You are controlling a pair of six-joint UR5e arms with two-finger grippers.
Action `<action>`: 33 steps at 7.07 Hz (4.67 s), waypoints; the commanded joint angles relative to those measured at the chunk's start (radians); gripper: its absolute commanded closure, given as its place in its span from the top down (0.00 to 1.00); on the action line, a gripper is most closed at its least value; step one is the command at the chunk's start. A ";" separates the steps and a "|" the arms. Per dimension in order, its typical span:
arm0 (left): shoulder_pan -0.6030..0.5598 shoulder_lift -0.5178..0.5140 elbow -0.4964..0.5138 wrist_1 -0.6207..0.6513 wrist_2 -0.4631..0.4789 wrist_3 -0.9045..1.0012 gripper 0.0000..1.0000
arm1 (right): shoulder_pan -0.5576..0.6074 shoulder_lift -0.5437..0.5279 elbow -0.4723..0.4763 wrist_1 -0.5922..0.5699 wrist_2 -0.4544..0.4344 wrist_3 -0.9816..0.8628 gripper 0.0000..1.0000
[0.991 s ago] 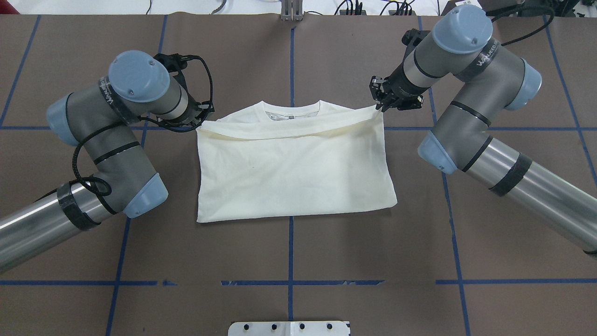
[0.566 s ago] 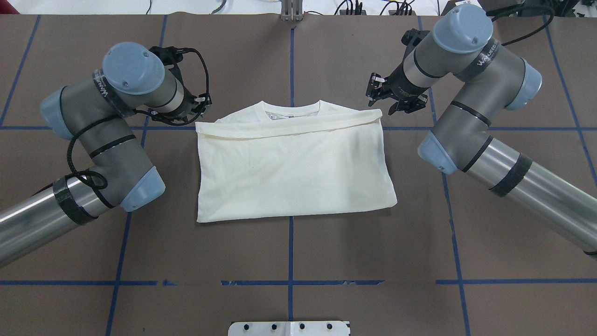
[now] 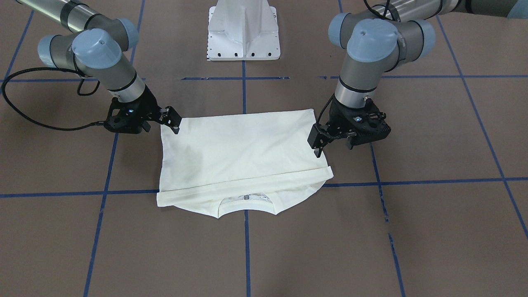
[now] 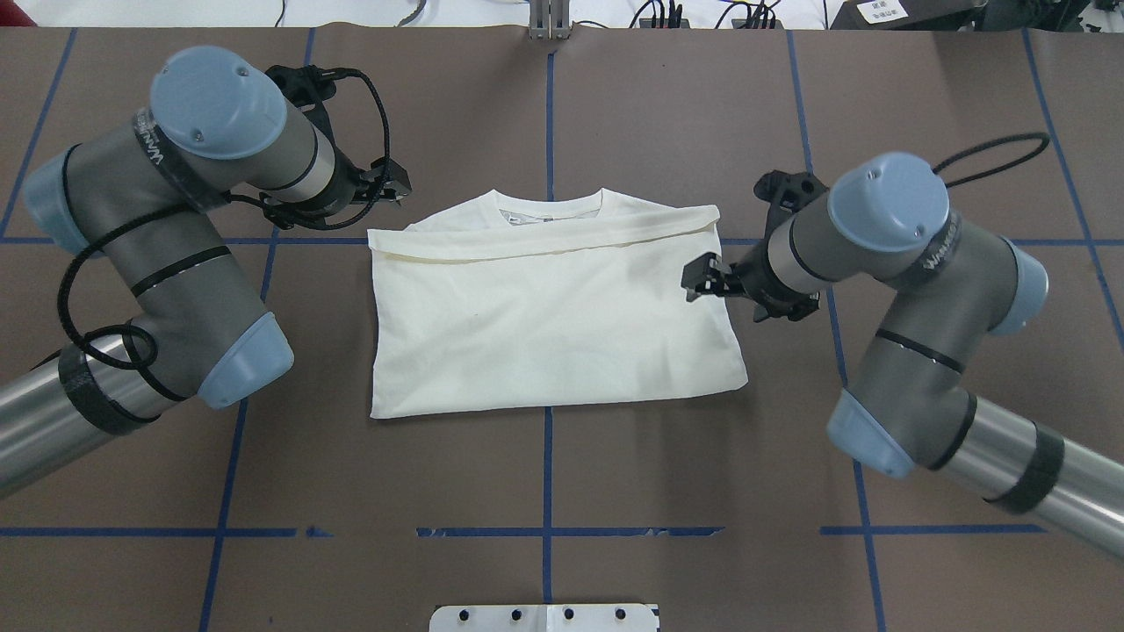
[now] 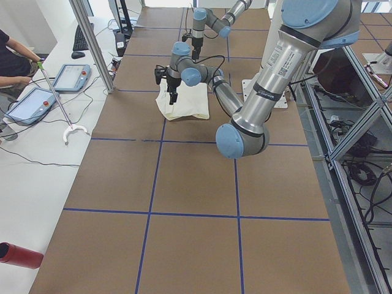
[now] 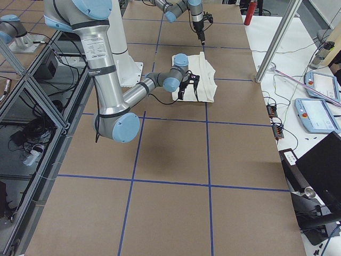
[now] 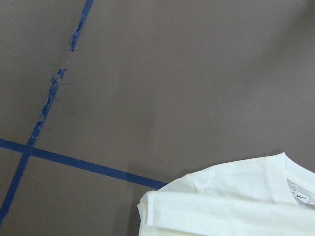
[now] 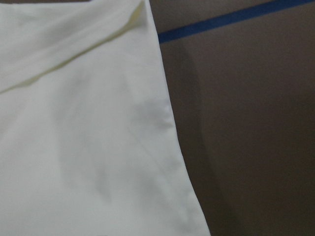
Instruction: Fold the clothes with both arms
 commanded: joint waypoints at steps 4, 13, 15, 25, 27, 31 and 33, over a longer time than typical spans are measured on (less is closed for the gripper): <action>0.001 0.005 -0.029 0.006 0.001 -0.002 1.00 | -0.106 -0.043 0.014 -0.001 -0.049 0.004 0.90; 0.016 0.002 -0.047 0.006 0.004 -0.043 1.00 | -0.211 -0.269 0.268 0.002 -0.050 0.059 0.00; 0.069 0.001 -0.047 0.006 0.012 -0.098 1.00 | -0.422 -0.420 0.417 0.004 -0.067 0.207 0.00; 0.487 0.070 -0.118 -0.001 0.096 -0.460 0.91 | -0.309 -0.261 0.451 0.005 -0.328 0.401 1.00; 0.482 0.067 -0.090 -0.004 0.139 -0.460 0.88 | -0.299 -0.261 0.450 0.005 -0.328 0.371 1.00; 0.470 0.048 -0.035 -0.049 0.173 -0.459 0.76 | -0.296 -0.258 0.453 0.005 -0.328 0.371 1.00; 0.469 0.050 -0.026 -0.049 0.176 -0.459 0.23 | -0.296 -0.255 0.455 0.005 -0.328 0.371 1.00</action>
